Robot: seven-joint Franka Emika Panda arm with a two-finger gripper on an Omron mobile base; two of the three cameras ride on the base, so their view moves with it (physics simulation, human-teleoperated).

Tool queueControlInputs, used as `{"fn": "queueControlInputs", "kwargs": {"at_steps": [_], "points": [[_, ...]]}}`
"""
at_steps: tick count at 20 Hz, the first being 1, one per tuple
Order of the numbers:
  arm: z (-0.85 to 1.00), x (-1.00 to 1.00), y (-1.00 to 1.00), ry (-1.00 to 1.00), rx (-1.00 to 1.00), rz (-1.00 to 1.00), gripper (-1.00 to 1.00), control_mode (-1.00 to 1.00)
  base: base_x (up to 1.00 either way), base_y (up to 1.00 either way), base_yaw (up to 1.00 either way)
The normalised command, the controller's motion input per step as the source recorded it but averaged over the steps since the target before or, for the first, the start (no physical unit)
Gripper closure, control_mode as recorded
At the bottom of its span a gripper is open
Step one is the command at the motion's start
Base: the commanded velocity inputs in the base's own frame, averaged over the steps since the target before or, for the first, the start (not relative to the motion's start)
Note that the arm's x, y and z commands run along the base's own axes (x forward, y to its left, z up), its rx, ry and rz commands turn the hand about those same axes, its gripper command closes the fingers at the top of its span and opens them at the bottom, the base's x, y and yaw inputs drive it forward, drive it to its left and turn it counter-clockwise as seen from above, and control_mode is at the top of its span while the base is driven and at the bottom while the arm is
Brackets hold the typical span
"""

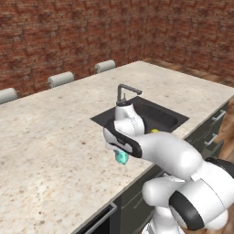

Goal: Clear the mugs and bowl far away from the sink.

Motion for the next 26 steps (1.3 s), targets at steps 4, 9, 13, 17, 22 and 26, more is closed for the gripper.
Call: {"fn": "queueControlInputs", "kwargs": {"at_steps": [4,9,13,17,22,26], "points": [[-0.29,0.17,0.0,0.01,0.0,0.05,-1.0,-1.0,0.0,0.0,0.0],[-0.35,0.15,0.0,0.0,0.0,0.04,-1.0,-1.0,0.0,0.0,0.0],[-0.37,0.18,0.0,0.0,0.0,0.04,-1.0,-1.0,0.0,0.0,0.0],[-0.31,0.25,0.0,0.0,0.0,0.02,-1.0,-1.0,0.0,0.0,0.0],[-0.27,0.2,0.11,0.0,0.0,0.0,1.0,-1.0,0.0,0.0,0.0],[-0.17,0.0,0.12,0.0,0.0,0.0,1.0,-1.0,0.0,0.0,0.0]]}}
